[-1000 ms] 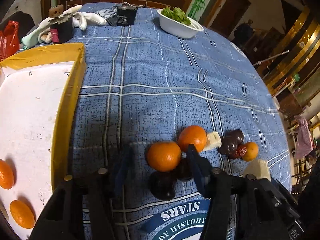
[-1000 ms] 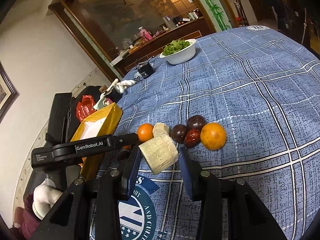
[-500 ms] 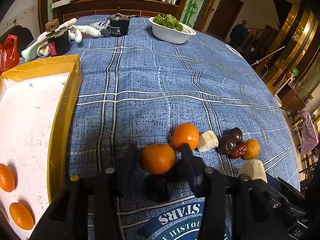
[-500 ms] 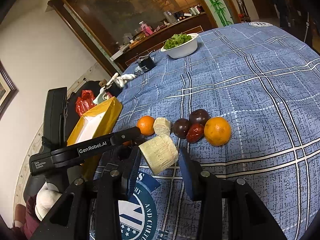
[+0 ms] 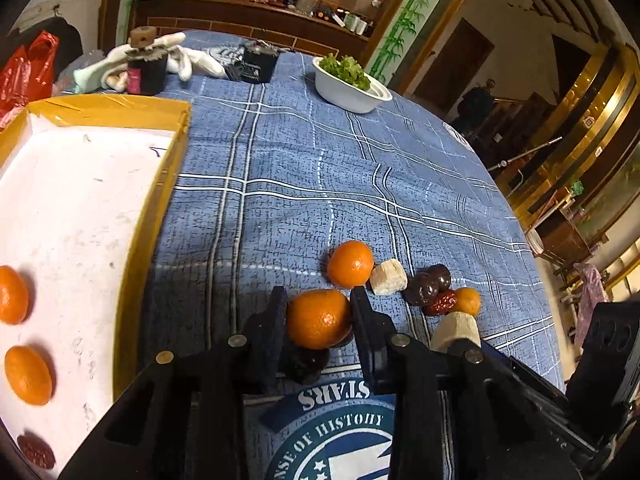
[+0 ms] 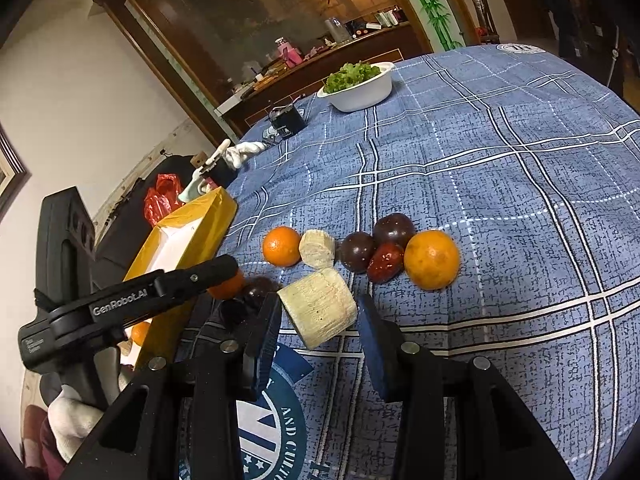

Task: Organize fruits
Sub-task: 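Carry the cube and tangerine into the tray and open both tools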

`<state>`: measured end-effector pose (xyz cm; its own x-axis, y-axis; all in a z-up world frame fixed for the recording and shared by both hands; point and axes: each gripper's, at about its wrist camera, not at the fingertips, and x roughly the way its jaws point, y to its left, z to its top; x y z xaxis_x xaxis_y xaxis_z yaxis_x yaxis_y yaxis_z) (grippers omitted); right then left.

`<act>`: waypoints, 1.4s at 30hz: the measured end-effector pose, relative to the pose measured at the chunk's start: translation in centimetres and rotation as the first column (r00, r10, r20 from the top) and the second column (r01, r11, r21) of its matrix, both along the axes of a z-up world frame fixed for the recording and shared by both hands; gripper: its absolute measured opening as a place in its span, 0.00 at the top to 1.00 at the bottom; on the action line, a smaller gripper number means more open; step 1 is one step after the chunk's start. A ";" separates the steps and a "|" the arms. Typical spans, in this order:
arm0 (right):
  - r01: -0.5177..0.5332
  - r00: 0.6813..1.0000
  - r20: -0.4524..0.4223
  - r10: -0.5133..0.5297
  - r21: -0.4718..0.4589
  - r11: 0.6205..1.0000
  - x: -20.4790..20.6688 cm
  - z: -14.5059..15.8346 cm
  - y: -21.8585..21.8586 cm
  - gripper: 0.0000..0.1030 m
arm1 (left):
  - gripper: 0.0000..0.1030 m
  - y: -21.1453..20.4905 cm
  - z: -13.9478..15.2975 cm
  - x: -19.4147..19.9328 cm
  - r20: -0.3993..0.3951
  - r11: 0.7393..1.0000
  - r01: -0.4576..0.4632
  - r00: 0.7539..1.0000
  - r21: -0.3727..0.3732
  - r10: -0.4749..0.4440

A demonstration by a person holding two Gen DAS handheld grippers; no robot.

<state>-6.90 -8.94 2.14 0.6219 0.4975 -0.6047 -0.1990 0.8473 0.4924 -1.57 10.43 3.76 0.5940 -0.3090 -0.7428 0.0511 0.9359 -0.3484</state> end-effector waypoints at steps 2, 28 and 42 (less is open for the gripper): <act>0.005 1.000 0.004 -0.005 0.000 1.000 0.0 0.0 -0.1 0.59 | 0.70 -0.5 0.4 -0.7 0.019 0.999 0.000 1.000 0.051 -0.001; 0.073 0.997 0.011 -0.074 0.064 0.995 -4.9 2.9 -1.0 0.59 | 0.70 6.5 7.3 -11.3 0.218 0.992 -0.014 0.975 -0.122 0.041; -0.287 0.947 -0.070 0.315 0.264 0.921 -2.7 5.5 12.3 0.58 | 0.70 20.2 7.1 -10.4 0.199 0.958 -0.280 0.937 -0.064 0.287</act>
<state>-9.63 3.39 7.68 0.3566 0.7930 -0.4939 -0.3583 0.6044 0.7116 -11.92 30.61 10.84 0.7981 -0.1290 -0.5885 -0.1412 0.9096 -0.3908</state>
